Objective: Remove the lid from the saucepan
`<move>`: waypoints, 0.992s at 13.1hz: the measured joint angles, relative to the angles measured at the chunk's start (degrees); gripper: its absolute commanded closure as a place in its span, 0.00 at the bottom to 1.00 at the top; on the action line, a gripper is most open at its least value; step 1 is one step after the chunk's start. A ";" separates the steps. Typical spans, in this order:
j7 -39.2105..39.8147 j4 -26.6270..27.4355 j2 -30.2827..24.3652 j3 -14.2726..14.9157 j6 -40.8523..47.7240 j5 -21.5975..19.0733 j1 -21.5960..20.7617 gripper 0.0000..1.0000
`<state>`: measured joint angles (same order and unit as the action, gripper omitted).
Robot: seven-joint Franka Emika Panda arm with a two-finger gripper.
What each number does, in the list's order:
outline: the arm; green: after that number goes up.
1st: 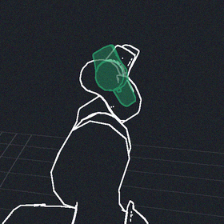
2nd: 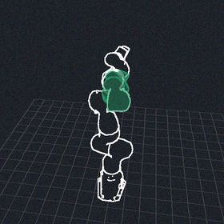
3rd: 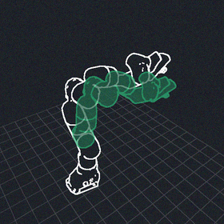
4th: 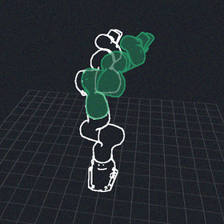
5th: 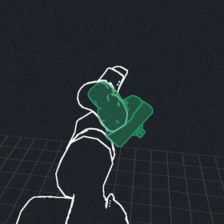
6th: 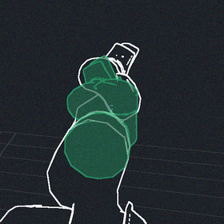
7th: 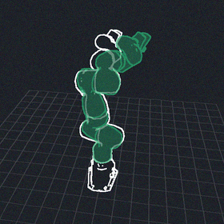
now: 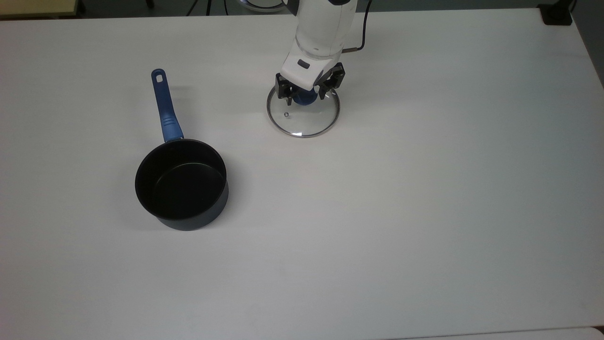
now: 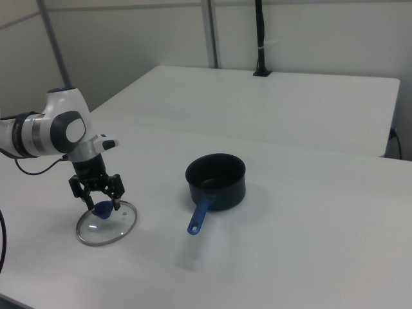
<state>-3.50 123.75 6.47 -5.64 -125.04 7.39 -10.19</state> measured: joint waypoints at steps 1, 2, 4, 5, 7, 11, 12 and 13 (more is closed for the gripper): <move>-0.57 -0.20 -0.01 0.00 0.00 0.00 0.00 0.00; -1.13 -0.62 -0.02 0.00 0.00 0.00 0.01 0.00; -1.85 -2.39 -0.44 0.01 1.17 0.00 0.15 0.00; -2.03 -4.16 -1.23 0.03 4.18 0.00 0.23 0.00; -2.45 -7.68 -4.44 0.14 10.34 -0.04 0.66 0.00; -0.10 -15.86 -10.89 0.38 23.60 -3.08 7.08 0.00; 1.57 -18.46 -11.42 0.55 26.93 -4.01 8.74 0.00; 3.17 -20.40 -11.78 0.98 28.85 -4.79 10.19 0.00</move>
<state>-0.33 103.36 -5.30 -4.66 -96.20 2.60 0.00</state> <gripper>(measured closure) 0.000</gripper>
